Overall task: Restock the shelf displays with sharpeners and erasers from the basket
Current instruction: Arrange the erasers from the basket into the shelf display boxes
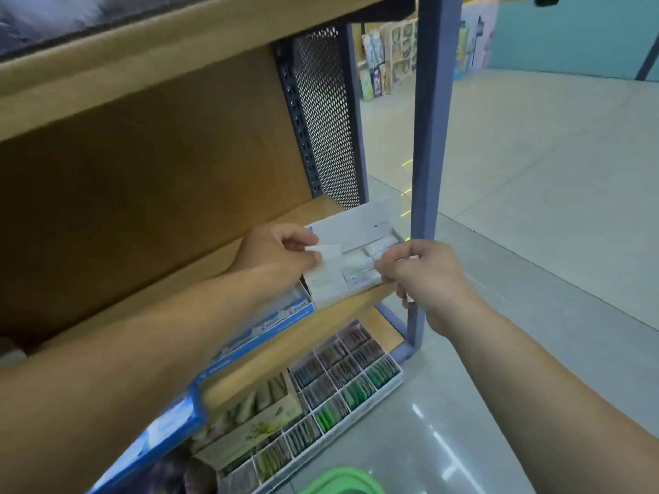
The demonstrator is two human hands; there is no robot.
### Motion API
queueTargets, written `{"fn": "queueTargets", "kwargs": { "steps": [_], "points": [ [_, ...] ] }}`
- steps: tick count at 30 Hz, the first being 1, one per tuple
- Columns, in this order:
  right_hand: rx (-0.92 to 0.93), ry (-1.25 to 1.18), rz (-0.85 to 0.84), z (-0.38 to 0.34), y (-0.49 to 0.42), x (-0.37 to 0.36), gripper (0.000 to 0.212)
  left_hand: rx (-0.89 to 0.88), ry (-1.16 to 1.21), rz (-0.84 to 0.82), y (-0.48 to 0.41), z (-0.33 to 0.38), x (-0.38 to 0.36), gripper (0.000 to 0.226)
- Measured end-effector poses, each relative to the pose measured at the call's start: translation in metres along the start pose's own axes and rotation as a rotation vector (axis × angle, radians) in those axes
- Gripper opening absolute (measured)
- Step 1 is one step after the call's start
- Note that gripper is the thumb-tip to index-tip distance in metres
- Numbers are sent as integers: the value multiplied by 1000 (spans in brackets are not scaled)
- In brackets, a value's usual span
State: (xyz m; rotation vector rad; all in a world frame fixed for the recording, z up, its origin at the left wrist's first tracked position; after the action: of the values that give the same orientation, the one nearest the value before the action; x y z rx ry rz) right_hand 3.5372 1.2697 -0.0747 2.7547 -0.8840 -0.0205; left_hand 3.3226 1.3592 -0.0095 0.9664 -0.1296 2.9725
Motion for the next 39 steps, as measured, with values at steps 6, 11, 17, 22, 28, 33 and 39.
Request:
{"fn": "queueTargets", "kwargs": {
  "steps": [6, 11, 17, 22, 28, 33, 39],
  "points": [
    [234, 114, 309, 10, -9, 33, 17, -35, -73, 30, -32, -8, -52, 8],
    [131, 24, 301, 26, -11, 38, 39, -63, -158, -45, -34, -13, -71, 6],
    [93, -2, 266, 31, -16, 29, 40, -55, -162, -119, -31, -11, -73, 14],
    [47, -38, 223, 32, -13, 28, 40, -137, -302, -66, -23, -3, -71, 18],
    [-13, -56, 19, 26, -14, 28, 33, -223, -269, -288, -12, 12, -102, 49],
    [-15, -85, -122, 24, -3, 27, 43, -204, -226, -382, -4, 14, -113, 58],
    [-139, -420, -324, 1, 16, 6, 45, -328, -50, -192, 32, 45, -59, 46]
  ]
}}
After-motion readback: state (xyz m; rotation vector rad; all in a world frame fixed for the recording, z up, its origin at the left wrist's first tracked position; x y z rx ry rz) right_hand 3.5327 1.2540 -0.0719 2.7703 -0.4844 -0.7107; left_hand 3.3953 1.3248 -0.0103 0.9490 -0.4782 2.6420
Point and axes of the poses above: each hand's wrist, its own y-axis away from the middle knuckle, its own x-axis out of the back of the hand, z = x × y, the point moved 10 cm from there along -y, towards the middle knuckle, and after that the axes turned 9 degrees about z, right-handed, at the moved point
